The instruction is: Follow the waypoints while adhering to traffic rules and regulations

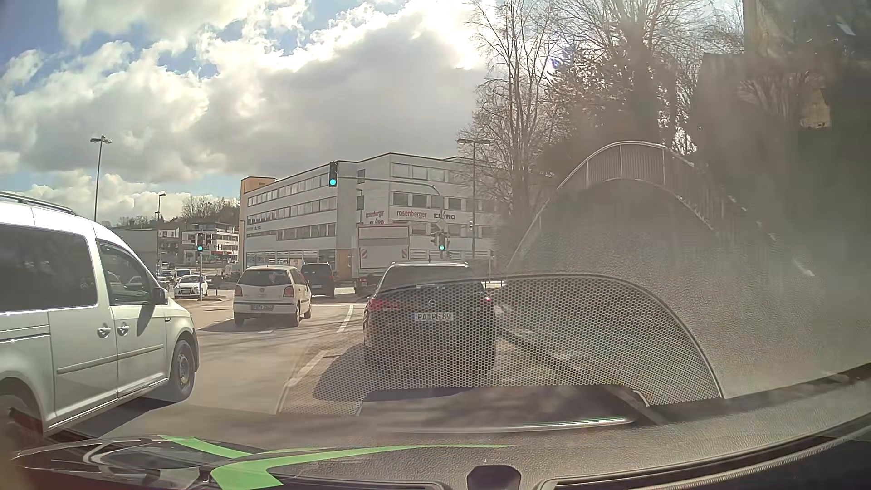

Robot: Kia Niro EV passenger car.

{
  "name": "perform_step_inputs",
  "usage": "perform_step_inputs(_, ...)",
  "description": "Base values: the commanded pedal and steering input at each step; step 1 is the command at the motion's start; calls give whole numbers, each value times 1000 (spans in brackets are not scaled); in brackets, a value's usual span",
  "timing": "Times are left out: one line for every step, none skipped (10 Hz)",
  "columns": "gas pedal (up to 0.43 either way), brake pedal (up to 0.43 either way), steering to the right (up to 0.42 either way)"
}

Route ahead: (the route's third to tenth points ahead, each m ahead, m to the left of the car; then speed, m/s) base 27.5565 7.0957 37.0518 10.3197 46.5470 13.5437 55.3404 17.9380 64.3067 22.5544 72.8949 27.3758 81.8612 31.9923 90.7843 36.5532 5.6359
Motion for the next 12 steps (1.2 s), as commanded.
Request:
perform_step_inputs(130,0,-14)
perform_step_inputs(157,0,-19)
perform_step_inputs(169,0,-22)
perform_step_inputs(169,0,-24)
perform_step_inputs(169,0,-29)
perform_step_inputs(169,0,-36)
perform_step_inputs(169,0,-43)
perform_step_inputs(169,0,-45)
perform_step_inputs(169,0,-46)
perform_step_inputs(169,0,-45)
perform_step_inputs(157,0,-45)
perform_step_inputs(138,0,-45)
